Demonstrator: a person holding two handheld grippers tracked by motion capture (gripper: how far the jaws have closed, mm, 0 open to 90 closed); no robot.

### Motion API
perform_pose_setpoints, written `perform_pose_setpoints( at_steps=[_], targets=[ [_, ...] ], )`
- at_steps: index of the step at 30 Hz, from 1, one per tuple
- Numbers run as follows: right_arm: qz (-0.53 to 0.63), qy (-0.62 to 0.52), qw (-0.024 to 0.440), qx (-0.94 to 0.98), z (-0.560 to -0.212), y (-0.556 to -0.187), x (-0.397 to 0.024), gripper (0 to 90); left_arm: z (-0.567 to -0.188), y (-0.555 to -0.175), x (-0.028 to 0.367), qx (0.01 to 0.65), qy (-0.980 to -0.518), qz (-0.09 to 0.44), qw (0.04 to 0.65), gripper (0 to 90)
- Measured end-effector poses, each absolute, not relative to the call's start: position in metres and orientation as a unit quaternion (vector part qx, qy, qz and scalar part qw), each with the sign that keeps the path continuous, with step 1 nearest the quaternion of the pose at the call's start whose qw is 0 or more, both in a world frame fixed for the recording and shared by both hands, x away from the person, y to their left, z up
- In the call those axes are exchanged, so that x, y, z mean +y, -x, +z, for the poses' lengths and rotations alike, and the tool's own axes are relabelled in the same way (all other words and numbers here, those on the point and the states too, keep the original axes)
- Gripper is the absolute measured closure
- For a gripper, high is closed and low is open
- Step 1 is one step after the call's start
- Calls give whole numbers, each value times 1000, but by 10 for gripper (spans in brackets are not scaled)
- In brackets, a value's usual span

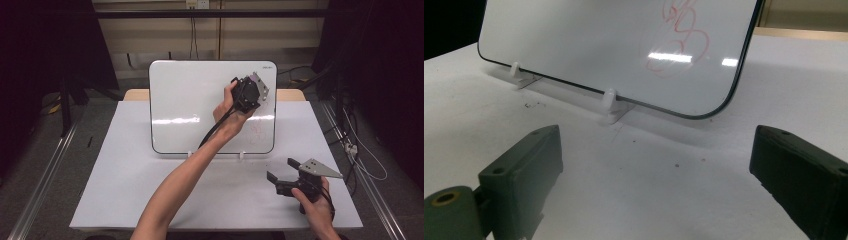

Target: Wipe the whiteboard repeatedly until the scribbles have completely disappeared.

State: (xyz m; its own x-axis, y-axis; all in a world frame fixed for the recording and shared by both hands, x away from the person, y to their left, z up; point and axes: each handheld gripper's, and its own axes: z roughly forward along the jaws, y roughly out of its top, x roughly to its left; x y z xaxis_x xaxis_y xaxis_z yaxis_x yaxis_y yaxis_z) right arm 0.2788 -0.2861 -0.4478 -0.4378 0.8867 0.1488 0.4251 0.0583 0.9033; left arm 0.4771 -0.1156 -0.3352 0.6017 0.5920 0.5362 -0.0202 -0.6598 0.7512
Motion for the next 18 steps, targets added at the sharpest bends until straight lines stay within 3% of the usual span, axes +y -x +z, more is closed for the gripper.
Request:
perform_pose_setpoints(
  at_steps=[5, 15, 18],
  targets=[
    [494, -476, 233, 689, -448, -279, -286, 68, -340, -472, -117, 167, -818, 404, 375, 414],
    [490, -480, 235, 689, -449, -280, -286, 68, -316, -498, -110, 190, -796, 420, 393, 413],
    [489, -479, 237, 690, -449, -280, -286, 68, -322, -493, -115, 170, -797, 429, 390, 413]
  ],
)
